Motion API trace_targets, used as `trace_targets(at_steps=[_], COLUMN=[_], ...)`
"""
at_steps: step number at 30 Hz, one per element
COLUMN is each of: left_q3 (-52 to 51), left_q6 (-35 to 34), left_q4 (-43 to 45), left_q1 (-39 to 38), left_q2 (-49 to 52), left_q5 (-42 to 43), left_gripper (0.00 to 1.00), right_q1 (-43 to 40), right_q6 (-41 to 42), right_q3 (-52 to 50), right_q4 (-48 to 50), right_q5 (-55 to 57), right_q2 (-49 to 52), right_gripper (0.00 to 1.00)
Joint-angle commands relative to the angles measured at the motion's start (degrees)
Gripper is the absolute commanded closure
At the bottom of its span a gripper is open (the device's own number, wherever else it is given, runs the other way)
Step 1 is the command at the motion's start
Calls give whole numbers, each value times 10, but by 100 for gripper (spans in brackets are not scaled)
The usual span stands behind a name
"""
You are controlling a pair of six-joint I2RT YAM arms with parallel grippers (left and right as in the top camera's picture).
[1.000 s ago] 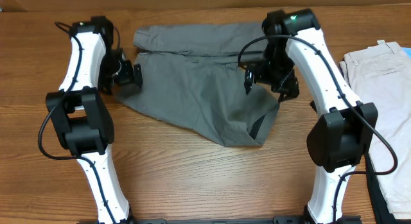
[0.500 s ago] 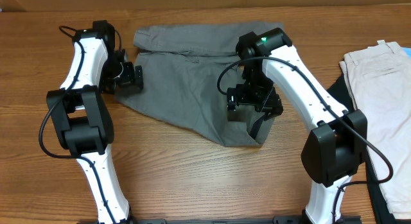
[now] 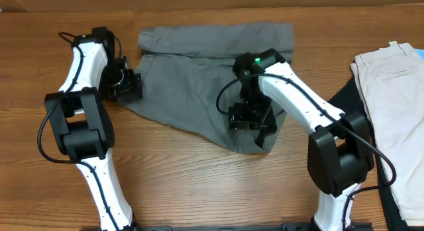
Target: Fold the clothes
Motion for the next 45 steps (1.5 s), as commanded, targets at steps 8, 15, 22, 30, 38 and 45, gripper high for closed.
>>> trace_targets(at_steps=[8, 15, 22, 30, 38, 45], left_q3=[-5, -6, -13, 7, 161, 234], left_q6=[14, 19, 28, 6, -23, -28], left_q4=[2, 14, 28, -14, -129, -174], left_q1=[12, 12, 12, 14, 14, 14], left_q2=[12, 12, 12, 6, -86, -203], left_q5=[-5, -3, -1, 15, 16, 15], left_gripper=[30, 57, 96, 96, 96, 96], right_q1=[9, 9, 9, -14, -125, -195], right_q6=[32, 45, 48, 75, 55, 25], right_q3=[-6, -6, -6, -1, 85, 170], right_q4=[19, 18, 17, 31, 25, -19], right_q5=[27, 33, 44, 69, 69, 70], right_q2=[-16, -16, -16, -38, -149, -221], right_gripper=[57, 92, 96, 96, 96, 96])
